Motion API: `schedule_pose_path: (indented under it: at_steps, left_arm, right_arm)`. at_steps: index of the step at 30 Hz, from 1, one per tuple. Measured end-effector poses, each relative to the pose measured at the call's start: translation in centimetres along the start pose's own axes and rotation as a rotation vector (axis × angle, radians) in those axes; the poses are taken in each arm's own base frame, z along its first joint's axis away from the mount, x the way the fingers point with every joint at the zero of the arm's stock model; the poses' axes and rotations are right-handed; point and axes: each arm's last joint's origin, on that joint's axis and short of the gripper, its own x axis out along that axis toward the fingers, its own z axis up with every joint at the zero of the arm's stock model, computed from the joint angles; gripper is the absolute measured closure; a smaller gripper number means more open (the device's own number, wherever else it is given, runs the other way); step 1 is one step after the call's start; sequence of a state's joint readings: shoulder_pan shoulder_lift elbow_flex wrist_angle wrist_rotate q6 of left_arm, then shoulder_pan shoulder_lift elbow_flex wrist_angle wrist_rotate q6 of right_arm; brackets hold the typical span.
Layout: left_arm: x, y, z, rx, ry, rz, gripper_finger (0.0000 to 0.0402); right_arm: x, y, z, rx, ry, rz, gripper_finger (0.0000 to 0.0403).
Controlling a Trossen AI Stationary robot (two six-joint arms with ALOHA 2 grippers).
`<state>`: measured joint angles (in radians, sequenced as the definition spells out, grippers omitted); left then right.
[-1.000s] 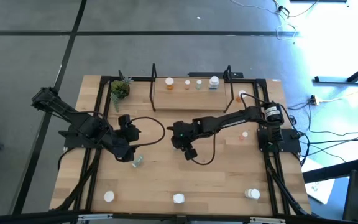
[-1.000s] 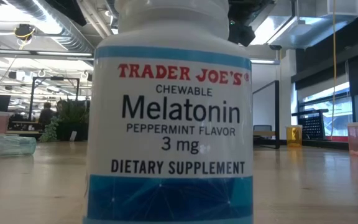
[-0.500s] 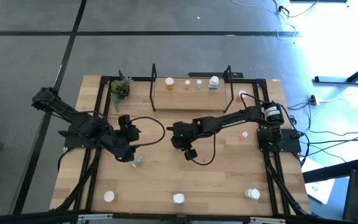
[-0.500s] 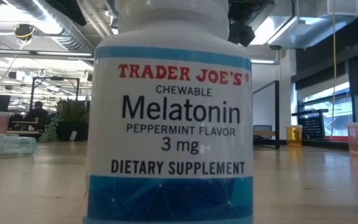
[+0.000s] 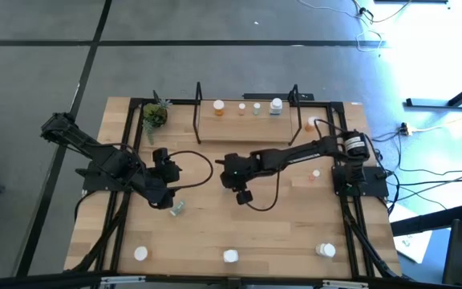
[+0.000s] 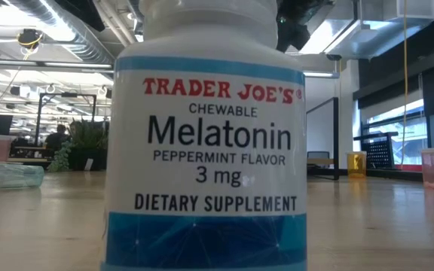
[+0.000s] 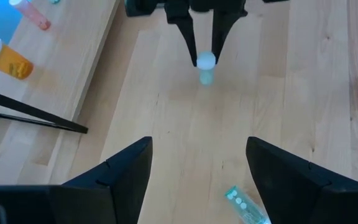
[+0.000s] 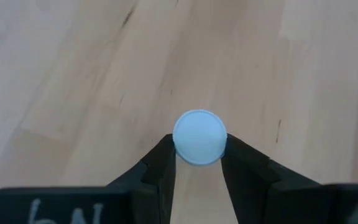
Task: Pick and place medicine bottles onto shelf by color
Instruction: Put the right green pill bottle on the shelf aligned with the green bottle
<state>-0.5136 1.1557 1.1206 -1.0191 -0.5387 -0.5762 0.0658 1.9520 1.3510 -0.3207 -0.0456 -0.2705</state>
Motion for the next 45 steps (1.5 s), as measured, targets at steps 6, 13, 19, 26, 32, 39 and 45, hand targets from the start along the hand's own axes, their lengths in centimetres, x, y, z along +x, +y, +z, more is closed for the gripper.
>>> schedule_pose_path:
  at_steps: [6, 13, 19, 26, 32, 39, 45]
  left_arm:
    - [0.0, 0.0, 0.0, 0.0, 0.0, 0.0, 0.0148]
    - [0.0, 0.0, 0.0, 0.0, 0.0, -0.001, 0.0148]
    - [0.0, 0.0, 0.0, 0.0, 0.0, -0.001, 0.0148]
    - [0.0, 0.0, 0.0, 0.001, 0.0, -0.001, 0.0148]
    - [0.0, 0.0, 0.0, 0.003, 0.002, 0.001, 0.0148]
    - [0.0, 0.0, 0.0, 0.004, 0.002, 0.002, 0.0148]
    - [0.0, 0.0, 0.0, 0.004, 0.003, 0.002, 0.0148]
  right_arm:
    - [-1.7, -0.3, 0.3, 0.008, -0.008, -0.007, 0.0284]
    - [-5.5, -2.0, 0.5, 0.04, -0.007, -0.087, 0.0284]
    - [-8.4, -4.1, 0.0, 0.098, -0.014, -0.133, 0.0284]
    - [-10.0, -6.0, -1.8, 0.18, 0.077, -0.149, 0.0284]
    - [-11.9, -6.6, -2.8, 0.233, 0.138, -0.175, 0.0284]
    - [-14.3, -6.4, -4.0, 0.252, 0.093, -0.282, 0.0284]
    - [-14.6, -6.0, -6.9, 0.388, -0.063, -0.366, 0.0284]
